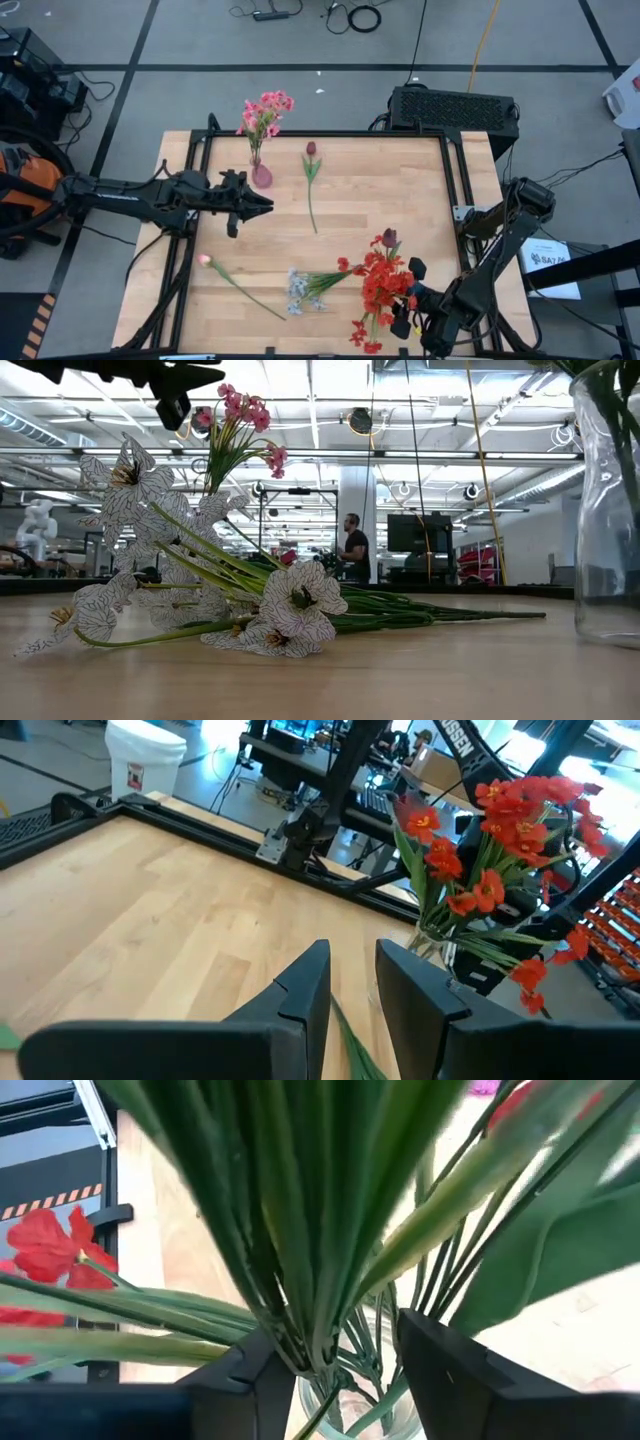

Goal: Sort flowers into vase by color
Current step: Put the red flowers into the transparent vase

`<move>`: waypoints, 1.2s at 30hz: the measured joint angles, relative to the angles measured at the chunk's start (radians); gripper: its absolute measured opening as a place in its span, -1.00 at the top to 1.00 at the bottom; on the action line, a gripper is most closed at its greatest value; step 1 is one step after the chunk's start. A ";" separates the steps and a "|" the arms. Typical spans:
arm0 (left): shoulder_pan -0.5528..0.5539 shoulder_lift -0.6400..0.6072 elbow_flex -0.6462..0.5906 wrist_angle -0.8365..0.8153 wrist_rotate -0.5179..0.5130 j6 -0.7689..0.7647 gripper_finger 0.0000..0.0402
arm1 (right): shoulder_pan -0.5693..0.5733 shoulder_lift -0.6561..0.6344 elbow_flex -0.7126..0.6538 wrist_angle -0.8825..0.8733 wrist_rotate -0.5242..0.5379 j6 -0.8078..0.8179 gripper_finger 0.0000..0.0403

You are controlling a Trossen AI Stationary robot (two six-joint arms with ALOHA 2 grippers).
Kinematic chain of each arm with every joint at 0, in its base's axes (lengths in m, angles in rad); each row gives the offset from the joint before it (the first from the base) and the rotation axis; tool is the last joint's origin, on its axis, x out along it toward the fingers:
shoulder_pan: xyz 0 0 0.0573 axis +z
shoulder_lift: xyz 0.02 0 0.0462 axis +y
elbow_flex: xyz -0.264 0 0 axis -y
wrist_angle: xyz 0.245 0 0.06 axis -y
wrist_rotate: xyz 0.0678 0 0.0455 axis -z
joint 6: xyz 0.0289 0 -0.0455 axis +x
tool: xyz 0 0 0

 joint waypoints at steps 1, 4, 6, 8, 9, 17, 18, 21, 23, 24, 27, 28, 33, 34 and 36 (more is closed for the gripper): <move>0.000 0.001 0.000 0.000 0.000 0.000 0.56 | 0.000 0.000 0.000 0.000 -0.002 0.001 0.16; 0.000 0.003 0.000 0.000 0.000 0.000 0.56 | 0.001 0.000 0.001 0.001 -0.003 0.016 0.12; 0.000 0.003 0.000 0.000 0.000 0.000 0.56 | 0.001 0.000 0.001 0.001 -0.005 0.037 0.09; 0.000 0.003 0.000 0.000 0.000 0.000 0.56 | 0.001 -0.001 0.002 0.000 -0.022 0.053 0.05; 0.000 0.003 0.000 0.000 0.000 0.000 0.56 | 0.001 -0.002 0.002 0.000 -0.037 0.055 0.03; 0.000 0.003 0.000 0.000 0.000 0.000 0.56 | 0.001 -0.056 0.003 -0.040 -0.087 0.055 -0.16; 0.000 0.003 0.000 0.000 0.000 0.000 0.56 | 0.001 -0.065 0.003 -0.050 -0.089 0.055 -0.18; 0.000 0.003 0.000 0.000 0.000 0.001 0.56 | 0.001 -0.085 0.003 -0.063 -0.089 0.070 -0.20; 0.000 0.003 0.000 0.000 0.000 0.001 0.56 | 0.001 -0.091 0.002 -0.065 -0.089 0.067 -0.20; 0.000 0.003 0.000 0.000 0.000 0.001 0.56 | 0.000 -0.091 0.003 -0.070 -0.088 0.063 -0.20; 0.000 0.002 0.000 0.000 0.000 0.001 0.56 | 0.000 -0.091 0.002 -0.079 -0.098 0.079 -0.20; 0.000 0.002 0.000 0.000 0.000 0.000 0.56 | -0.002 -0.092 0.002 -0.086 -0.118 0.081 -0.20; 0.000 0.002 0.000 0.000 0.000 0.000 0.56 | -0.004 -0.092 0.002 -0.134 -0.182 0.138 -0.20; 0.000 0.002 0.000 0.000 0.000 0.001 0.56 | -0.004 -0.092 0.002 -0.133 -0.185 0.138 -0.20; 0.000 0.002 0.000 0.000 0.000 0.000 0.56 | -0.004 -0.095 0.002 -0.133 -0.186 0.137 -0.20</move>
